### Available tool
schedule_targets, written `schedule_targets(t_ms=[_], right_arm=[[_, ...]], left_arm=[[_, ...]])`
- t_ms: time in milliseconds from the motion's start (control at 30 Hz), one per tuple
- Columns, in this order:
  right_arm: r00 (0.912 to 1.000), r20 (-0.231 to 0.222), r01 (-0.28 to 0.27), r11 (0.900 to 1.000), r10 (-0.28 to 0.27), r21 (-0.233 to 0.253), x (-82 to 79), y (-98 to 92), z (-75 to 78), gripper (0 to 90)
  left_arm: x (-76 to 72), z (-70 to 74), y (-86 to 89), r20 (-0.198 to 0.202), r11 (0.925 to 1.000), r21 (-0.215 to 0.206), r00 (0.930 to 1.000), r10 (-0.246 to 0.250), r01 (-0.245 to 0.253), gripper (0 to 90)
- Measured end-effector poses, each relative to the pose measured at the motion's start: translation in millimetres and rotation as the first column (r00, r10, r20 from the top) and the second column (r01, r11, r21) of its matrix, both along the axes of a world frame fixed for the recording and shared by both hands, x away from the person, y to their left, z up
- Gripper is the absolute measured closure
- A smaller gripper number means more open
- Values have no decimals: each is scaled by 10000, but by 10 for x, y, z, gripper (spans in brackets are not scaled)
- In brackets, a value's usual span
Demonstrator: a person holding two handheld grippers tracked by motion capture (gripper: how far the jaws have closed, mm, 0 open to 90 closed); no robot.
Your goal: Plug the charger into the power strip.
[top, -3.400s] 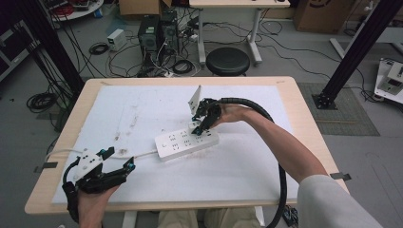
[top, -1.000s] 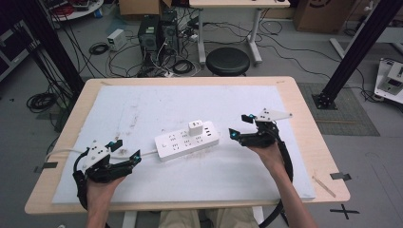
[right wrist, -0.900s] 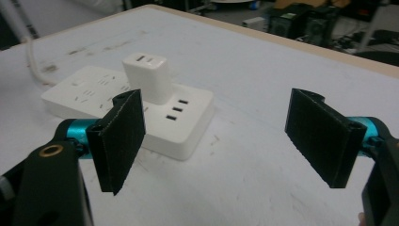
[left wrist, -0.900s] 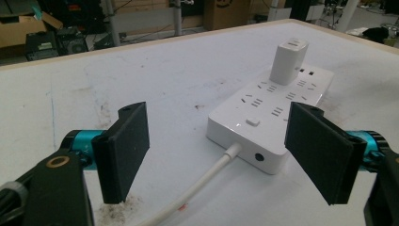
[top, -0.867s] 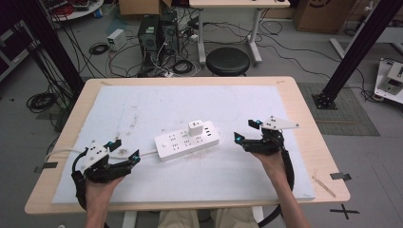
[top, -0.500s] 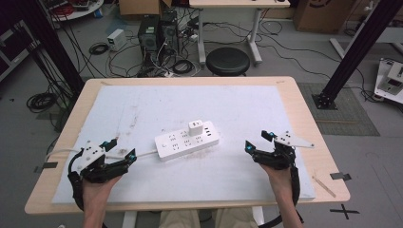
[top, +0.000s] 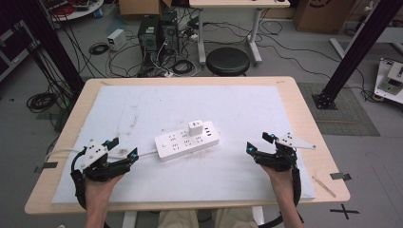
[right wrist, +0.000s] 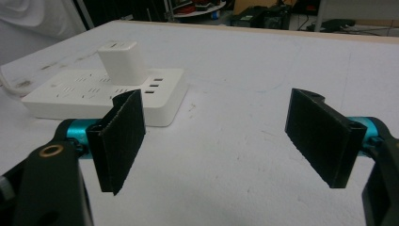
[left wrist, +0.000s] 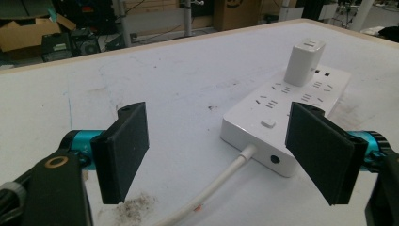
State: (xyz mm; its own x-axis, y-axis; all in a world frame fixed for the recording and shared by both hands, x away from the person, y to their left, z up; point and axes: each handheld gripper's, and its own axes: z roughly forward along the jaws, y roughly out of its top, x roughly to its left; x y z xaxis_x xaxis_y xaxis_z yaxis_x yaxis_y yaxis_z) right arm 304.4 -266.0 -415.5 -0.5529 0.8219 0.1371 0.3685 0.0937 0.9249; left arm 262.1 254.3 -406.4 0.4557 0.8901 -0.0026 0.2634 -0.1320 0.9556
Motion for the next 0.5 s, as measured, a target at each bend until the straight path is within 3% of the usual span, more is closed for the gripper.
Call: schedule_targets(t_ms=[500], right_arm=[[9998, 95, 147, 9998, -147, 98, -65, -63, 1, 211]], left_arm=[[40, 50, -23, -2, 9998, 44, 9998, -177, 177, 220]])
